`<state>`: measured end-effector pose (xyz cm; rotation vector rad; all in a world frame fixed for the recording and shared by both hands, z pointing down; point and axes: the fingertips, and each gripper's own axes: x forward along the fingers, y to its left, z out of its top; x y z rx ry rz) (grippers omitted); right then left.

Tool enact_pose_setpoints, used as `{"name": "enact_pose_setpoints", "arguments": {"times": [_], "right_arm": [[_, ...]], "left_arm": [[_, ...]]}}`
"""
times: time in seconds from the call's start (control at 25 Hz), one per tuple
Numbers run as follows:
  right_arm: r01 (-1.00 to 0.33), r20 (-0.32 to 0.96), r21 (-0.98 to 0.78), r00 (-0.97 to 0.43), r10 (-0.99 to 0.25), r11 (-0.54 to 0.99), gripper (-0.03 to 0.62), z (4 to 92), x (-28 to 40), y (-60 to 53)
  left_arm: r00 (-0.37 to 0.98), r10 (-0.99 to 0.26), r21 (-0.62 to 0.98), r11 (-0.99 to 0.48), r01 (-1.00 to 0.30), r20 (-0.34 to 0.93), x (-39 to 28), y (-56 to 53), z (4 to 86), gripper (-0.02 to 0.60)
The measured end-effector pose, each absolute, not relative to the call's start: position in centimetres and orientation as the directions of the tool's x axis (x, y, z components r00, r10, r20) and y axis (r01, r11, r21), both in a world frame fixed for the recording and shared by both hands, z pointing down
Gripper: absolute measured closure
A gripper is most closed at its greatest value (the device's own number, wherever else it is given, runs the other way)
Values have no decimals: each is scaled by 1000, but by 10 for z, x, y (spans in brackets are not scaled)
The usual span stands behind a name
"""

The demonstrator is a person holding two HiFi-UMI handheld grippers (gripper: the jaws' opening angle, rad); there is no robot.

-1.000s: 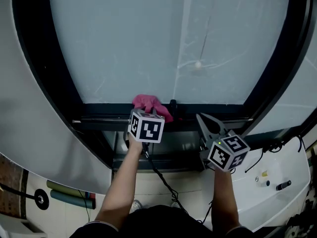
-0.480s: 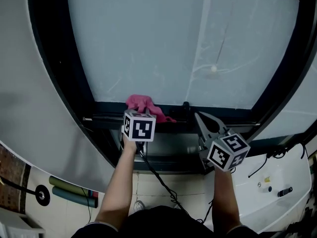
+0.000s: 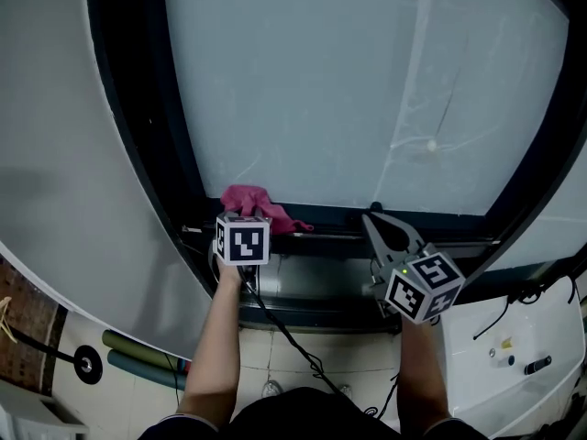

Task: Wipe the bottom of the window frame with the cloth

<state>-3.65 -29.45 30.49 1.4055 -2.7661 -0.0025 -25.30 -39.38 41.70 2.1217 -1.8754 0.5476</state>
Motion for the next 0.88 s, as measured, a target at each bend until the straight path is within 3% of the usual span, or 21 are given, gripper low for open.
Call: {"name": "enact_pose_setpoints", "arguments": {"times": [0.44,0.88], "right_arm": [[-758,24,25,-652,-758,652,594,300,-92,-300],[-762,25,30,-646,-763,647,594,302,-91,-292]], "left_arm": [[25,-898,-66,-60,-996,440,-321,-396,418,500],[60,-913,-14,-71,-997,403,-318,-386,409,502]]}}
